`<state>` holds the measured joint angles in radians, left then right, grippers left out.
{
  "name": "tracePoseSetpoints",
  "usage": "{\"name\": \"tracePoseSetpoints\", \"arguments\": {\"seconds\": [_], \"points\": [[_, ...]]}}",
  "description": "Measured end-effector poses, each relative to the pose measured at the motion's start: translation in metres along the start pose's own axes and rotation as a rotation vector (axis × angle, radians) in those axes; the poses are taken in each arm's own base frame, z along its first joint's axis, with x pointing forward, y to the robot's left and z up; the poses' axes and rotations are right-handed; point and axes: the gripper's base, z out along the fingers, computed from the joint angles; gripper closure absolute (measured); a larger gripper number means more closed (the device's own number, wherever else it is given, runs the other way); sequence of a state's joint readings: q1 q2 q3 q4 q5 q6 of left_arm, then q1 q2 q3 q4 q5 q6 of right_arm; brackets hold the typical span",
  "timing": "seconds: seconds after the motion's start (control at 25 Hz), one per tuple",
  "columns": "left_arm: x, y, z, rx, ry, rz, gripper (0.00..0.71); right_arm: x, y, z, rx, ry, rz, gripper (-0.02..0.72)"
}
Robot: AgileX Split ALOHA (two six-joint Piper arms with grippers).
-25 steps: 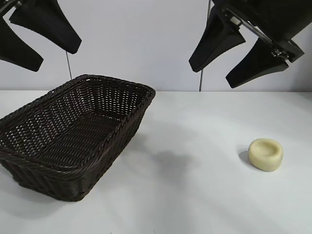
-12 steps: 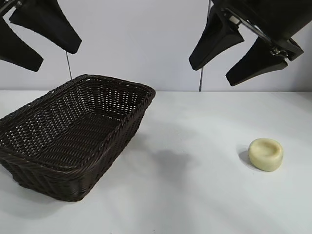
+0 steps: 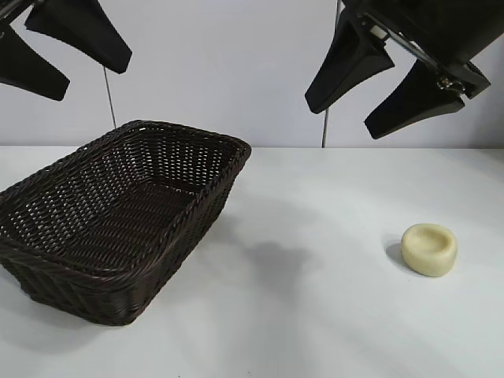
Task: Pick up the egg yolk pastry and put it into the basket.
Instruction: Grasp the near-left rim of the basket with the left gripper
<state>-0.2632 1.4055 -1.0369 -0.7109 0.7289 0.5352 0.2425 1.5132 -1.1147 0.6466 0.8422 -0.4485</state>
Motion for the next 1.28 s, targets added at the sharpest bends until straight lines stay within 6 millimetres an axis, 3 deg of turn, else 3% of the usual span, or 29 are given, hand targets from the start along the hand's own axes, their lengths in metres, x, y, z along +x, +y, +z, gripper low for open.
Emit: {"name": "tracePoseSetpoints", "arguments": {"seconds": [0.28,0.44,0.6,0.88,1.28], "points": [[0.0,0.0,0.0,0.0,0.0,-0.011,0.115,0.0,0.0,0.0,0.0,-0.001,0.004,0.134],[0.003,0.007,-0.002,-0.038,0.035,-0.206,0.115,0.0,0.0,0.0,0.0,-0.001,0.006,0.134],[0.018,0.024,-0.007,-0.227,0.159,-0.442,0.115,0.0,0.0,0.0,0.0,0.0,0.006,0.134],[0.031,0.031,-0.01,-0.42,0.212,-0.664,0.115,0.0,0.0,0.0,-0.003,0.003,0.007,0.135],[0.077,0.043,0.016,-0.449,0.177,-0.986,0.115,0.0,0.0,0.0,-0.003,0.003,0.007,0.134]]}}
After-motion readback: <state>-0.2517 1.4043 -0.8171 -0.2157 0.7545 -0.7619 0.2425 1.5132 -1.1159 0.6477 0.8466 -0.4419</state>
